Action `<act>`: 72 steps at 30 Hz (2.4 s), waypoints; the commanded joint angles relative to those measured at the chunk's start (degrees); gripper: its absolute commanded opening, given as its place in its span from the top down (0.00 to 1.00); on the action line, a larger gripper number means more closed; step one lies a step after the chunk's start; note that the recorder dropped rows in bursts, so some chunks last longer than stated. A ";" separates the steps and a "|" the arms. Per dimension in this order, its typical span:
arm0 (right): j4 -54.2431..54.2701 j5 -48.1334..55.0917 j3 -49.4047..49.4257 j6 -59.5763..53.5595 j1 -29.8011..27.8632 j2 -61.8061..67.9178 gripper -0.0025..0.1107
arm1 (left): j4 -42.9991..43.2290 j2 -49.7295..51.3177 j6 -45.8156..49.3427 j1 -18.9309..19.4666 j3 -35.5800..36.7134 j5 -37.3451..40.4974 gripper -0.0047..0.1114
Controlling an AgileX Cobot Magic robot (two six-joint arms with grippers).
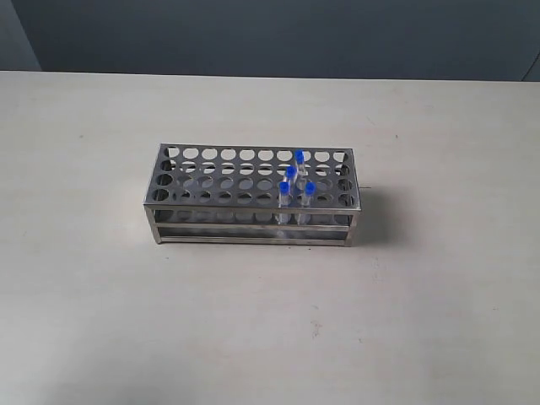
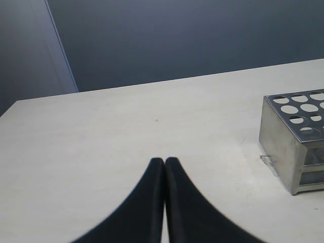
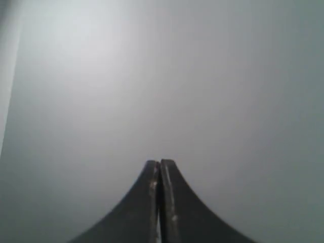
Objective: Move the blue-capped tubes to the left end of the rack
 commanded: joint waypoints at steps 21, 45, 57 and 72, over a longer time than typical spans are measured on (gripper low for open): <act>5.79 -19.34 6.12 -25.79 24.94 56.51 0.98 | 0.07 -0.30 -0.03 -0.23 -0.18 0.00 0.95; 9.49 -21.40 6.01 -33.27 26.55 62.45 0.49 | 0.07 -0.30 -0.03 -0.23 -0.18 0.00 0.95; 9.74 -29.45 3.63 -33.27 27.02 73.95 0.49 | 0.07 -0.30 -0.03 -0.23 -0.18 0.00 0.95; 11.00 -31.91 1.32 -33.67 27.02 79.13 0.64 | 0.07 -0.30 -0.03 -0.23 -0.18 0.00 0.95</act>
